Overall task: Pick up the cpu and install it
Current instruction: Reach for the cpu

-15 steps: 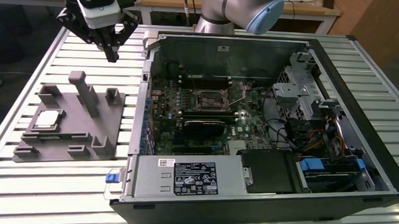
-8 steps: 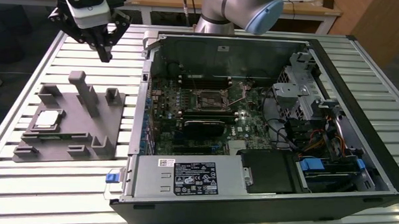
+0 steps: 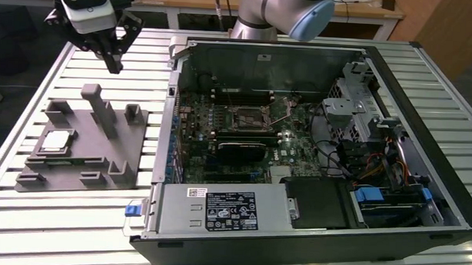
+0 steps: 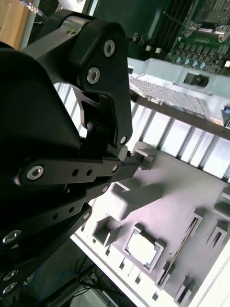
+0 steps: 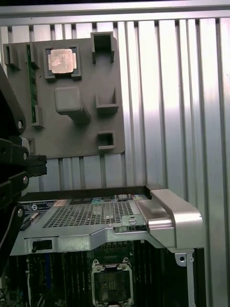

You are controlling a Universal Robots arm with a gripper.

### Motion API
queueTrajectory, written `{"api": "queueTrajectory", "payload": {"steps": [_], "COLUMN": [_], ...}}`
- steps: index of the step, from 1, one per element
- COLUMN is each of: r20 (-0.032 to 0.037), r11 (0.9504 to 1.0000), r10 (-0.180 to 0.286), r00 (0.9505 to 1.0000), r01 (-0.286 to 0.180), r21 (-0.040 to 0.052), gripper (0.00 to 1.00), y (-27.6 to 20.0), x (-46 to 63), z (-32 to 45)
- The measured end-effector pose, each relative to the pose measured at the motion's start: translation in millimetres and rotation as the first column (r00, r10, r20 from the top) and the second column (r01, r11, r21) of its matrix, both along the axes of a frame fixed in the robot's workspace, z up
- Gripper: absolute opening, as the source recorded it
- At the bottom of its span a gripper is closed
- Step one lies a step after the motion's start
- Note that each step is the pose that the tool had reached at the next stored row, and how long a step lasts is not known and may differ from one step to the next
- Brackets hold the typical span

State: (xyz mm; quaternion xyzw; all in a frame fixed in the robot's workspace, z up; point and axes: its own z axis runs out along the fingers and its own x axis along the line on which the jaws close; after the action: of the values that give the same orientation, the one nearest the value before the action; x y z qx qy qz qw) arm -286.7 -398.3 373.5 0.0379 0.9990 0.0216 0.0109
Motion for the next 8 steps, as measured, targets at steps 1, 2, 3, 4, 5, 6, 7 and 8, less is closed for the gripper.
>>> {"api": "queueTrajectory", "payload": {"steps": [1,2,3,4,5,6,7,8], "r20": [0.0001,0.0000,-0.0001,0.0001,0.0000,-0.0002,-0.0004,-0.0015], "r11": [1.0000,1.0000,1.0000,1.0000,1.0000,1.0000,1.0000,1.0000], "r10": [0.000,0.000,0.000,0.000,0.000,0.000,0.000,0.000], "r00": [1.0000,1.0000,1.0000,1.0000,1.0000,1.0000,1.0000,1.0000], "r01": [0.000,0.000,0.000,0.000,0.000,0.000,0.000,0.000], "r21": [0.0001,0.0000,-0.0001,0.0001,0.0000,0.0000,0.0001,0.0000], "gripper": [0.11,0.11,0.11,0.11,0.11,0.11,0.11,0.11], "y": [0.7,1.7,2.7,3.8,5.4,7.1,8.8,11.5], "x": [-3.8,-8.1,-12.0,-15.5,-18.9,-21.9,-24.4,-26.5], "z": [-0.2,-0.3,-0.4,-0.7,-1.0,-1.4,-1.9,-2.4]}}
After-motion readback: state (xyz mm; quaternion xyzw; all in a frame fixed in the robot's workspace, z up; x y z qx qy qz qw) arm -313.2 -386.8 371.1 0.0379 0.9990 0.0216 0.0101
